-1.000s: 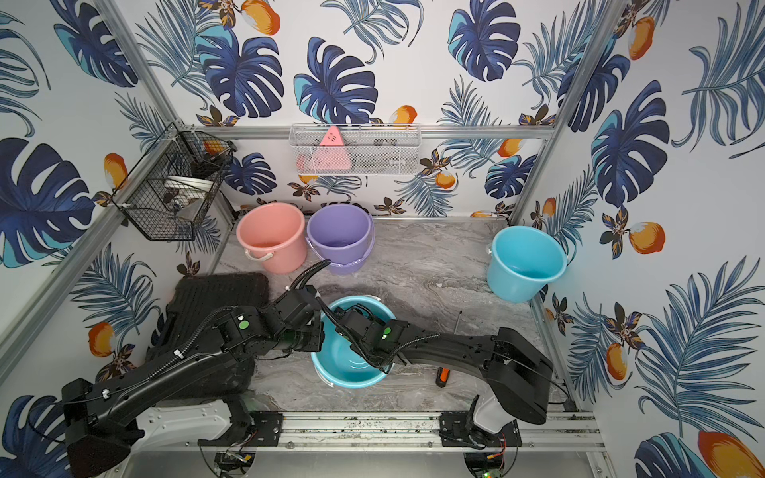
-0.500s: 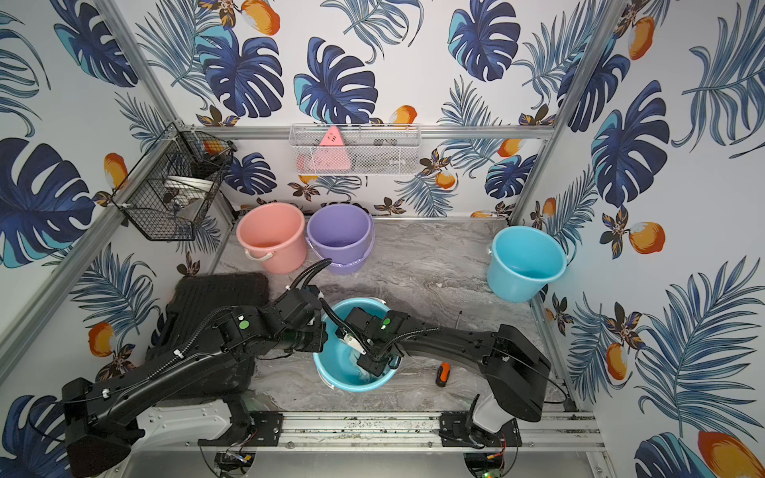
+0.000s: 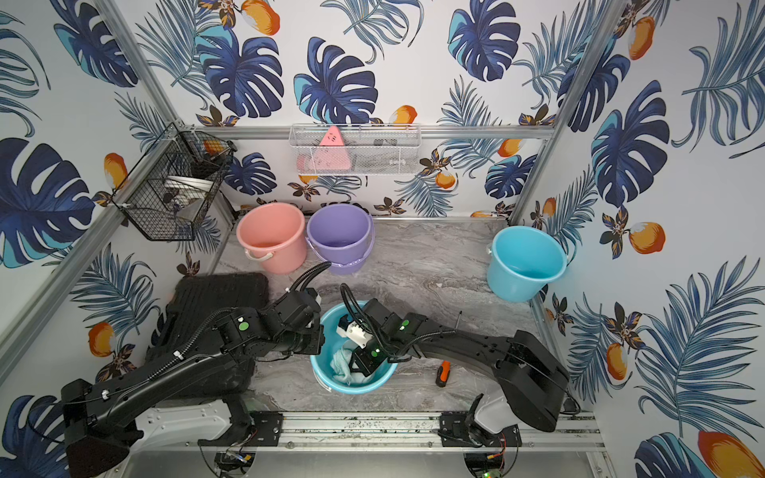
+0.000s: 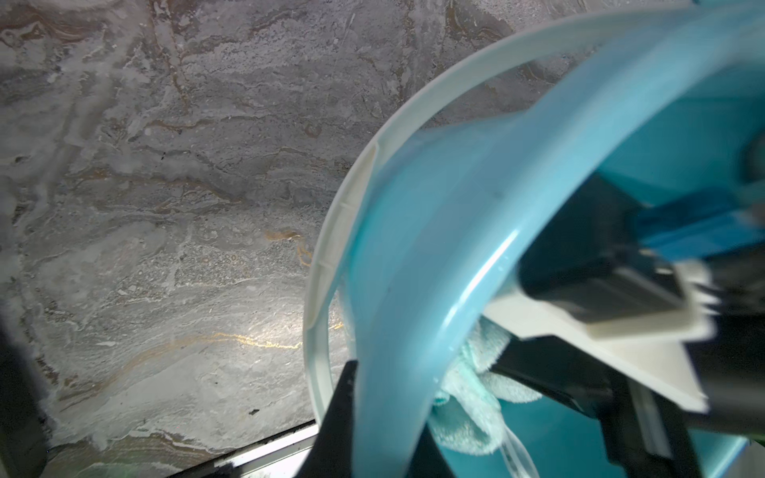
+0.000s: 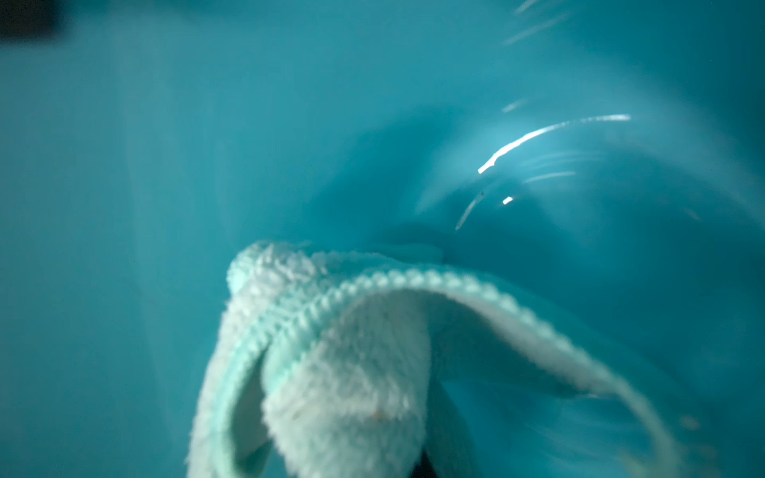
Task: Wipe the inside of the bucket with a cloth
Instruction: Wipe the dirt from the bucket.
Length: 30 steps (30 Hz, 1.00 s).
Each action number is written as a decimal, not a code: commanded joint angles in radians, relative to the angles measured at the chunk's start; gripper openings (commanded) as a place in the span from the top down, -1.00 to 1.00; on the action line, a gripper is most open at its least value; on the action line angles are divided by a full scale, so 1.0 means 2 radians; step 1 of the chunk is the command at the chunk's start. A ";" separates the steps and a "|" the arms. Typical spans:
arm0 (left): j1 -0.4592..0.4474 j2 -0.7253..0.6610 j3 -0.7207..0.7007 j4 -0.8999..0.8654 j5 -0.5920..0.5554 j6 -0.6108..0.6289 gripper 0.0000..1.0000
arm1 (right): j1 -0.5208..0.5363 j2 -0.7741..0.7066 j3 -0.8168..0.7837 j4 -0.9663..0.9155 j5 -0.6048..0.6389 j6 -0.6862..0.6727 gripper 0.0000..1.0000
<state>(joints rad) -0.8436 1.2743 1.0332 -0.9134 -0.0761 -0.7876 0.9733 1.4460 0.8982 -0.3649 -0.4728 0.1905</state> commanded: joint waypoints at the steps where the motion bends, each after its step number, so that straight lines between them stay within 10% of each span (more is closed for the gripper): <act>1: 0.000 0.000 -0.004 0.005 -0.008 0.001 1.00 | -0.001 -0.033 -0.007 0.078 0.009 0.041 1.00; 12: -0.001 0.002 -0.003 0.009 -0.003 0.001 1.00 | 0.006 -0.124 0.042 0.032 0.227 -0.038 1.00; 30: 0.000 -0.001 -0.003 0.013 0.001 -0.001 1.00 | 0.077 -0.037 -0.001 0.162 0.351 -0.081 1.00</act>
<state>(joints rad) -0.8440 1.2743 1.0264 -0.9142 -0.0742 -0.7876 1.1198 1.3529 0.9207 -0.1486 0.1722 0.0338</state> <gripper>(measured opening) 0.145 0.113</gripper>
